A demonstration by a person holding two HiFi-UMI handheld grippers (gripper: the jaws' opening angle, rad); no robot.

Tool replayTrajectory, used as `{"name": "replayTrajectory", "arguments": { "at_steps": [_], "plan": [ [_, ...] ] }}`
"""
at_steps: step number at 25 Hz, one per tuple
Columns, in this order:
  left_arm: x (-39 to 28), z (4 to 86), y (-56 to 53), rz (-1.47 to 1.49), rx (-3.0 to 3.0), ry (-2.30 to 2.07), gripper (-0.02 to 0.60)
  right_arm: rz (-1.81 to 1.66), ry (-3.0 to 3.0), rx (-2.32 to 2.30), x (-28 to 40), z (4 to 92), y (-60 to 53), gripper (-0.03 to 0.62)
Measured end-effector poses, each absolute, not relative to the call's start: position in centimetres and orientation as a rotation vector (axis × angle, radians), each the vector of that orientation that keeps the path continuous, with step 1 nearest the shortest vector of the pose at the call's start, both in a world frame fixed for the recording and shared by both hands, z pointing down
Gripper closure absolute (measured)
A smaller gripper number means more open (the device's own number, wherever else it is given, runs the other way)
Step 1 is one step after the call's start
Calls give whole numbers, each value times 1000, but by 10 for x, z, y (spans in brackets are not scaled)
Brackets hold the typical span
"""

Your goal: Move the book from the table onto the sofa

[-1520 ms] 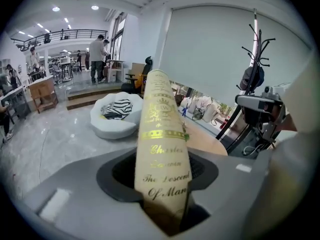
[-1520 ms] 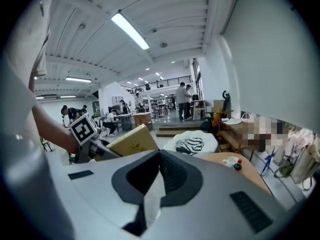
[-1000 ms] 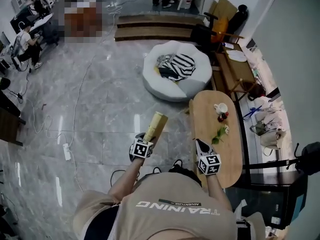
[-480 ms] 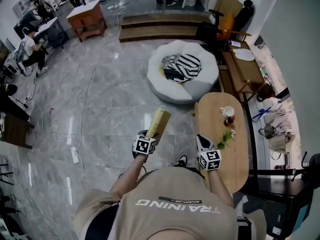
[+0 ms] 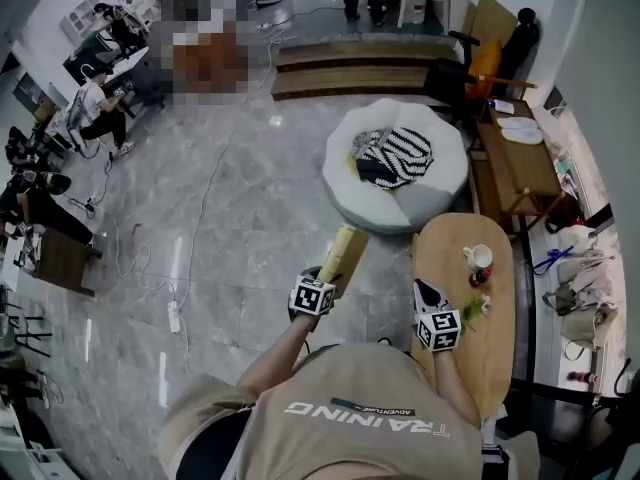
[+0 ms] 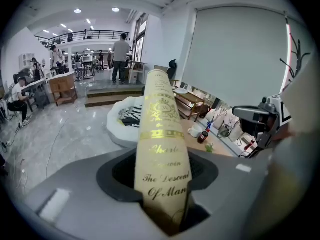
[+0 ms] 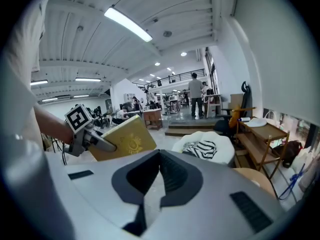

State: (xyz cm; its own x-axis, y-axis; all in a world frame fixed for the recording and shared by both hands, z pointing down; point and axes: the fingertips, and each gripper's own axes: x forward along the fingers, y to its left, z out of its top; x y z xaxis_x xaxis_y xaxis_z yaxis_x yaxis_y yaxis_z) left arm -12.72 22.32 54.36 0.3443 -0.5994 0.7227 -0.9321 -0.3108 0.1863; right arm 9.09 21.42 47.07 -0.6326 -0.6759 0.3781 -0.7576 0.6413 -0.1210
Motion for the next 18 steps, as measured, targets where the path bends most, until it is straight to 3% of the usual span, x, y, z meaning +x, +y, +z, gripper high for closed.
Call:
{"name": "replayTrajectory", "arguments": {
  "at_steps": [9, 18],
  "plan": [
    [-112, 544, 174, 625, 1944, -1390, 370, 399, -2580, 1056, 105, 484, 149, 589],
    [-155, 549, 117, 619, 1939, -1404, 370, 418, -2541, 1099, 82, 490, 92, 589]
  ]
}}
